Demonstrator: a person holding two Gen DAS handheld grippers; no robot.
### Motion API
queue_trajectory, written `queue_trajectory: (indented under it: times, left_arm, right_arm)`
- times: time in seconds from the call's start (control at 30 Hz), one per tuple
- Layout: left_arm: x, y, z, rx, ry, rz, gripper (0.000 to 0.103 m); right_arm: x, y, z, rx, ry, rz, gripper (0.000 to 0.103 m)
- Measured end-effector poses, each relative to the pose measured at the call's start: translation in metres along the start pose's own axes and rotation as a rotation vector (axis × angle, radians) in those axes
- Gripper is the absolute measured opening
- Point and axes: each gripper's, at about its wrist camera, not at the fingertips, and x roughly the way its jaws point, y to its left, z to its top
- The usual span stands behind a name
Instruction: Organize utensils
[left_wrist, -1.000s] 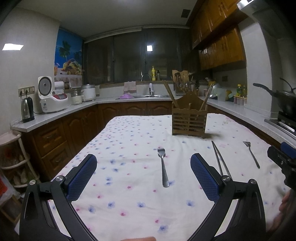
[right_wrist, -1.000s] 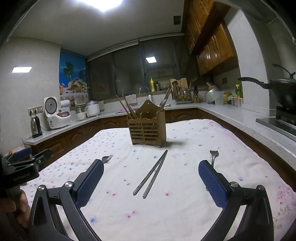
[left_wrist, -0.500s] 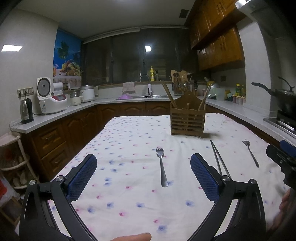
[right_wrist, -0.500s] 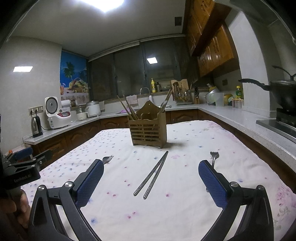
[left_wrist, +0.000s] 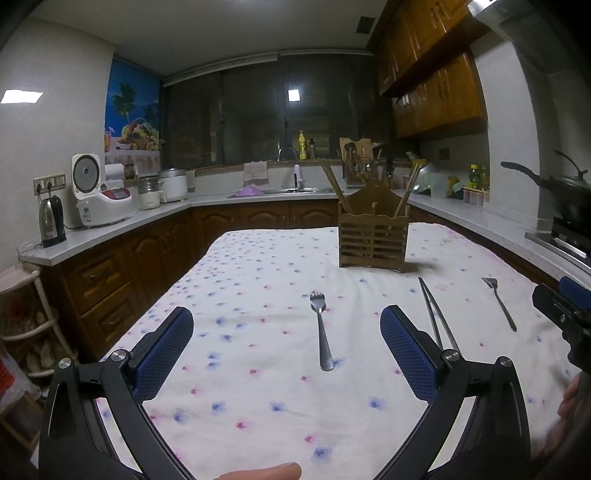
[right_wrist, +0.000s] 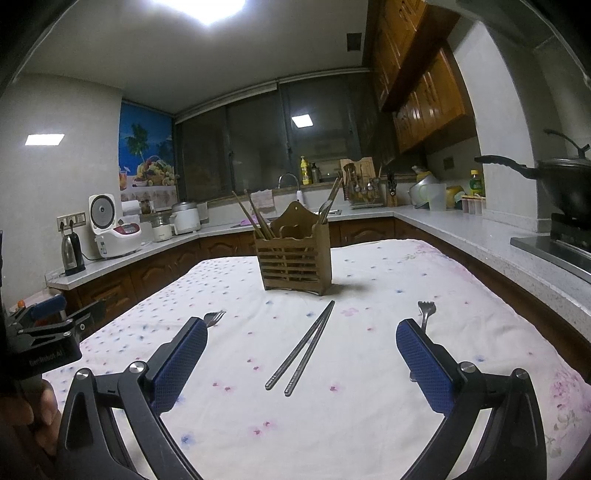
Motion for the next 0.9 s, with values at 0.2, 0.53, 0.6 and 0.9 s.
queue_trajectory:
  times: [0.2,0.53,0.6,0.9]
  left_arm:
    - [0.0006,-0.0009,-0.0008,0.0,0.003,-0.004,0.103]
    - [0.0033,-0.0009,-0.0028,-0.011,0.013,-0.017,0.103]
    - [0.0033,-0.0018,-0.003,-0.007,0.012,-0.021,0.103]
    - [0.003,-0.0035,-0.0032,-0.004,0.011,-0.024,0.103]
  right_arm:
    - [0.0,0.0,-0.0003,0.0,0.001,0.0,0.103]
    - [0.0001,0.0012,-0.0002,0.0,-0.002,0.0,0.103]
    - [-0.0001,0.0007,-0.0004,0.0,0.0,0.0,0.103]
    - [0.0,0.0014,-0.0005,0.002,-0.001,0.0,0.103]
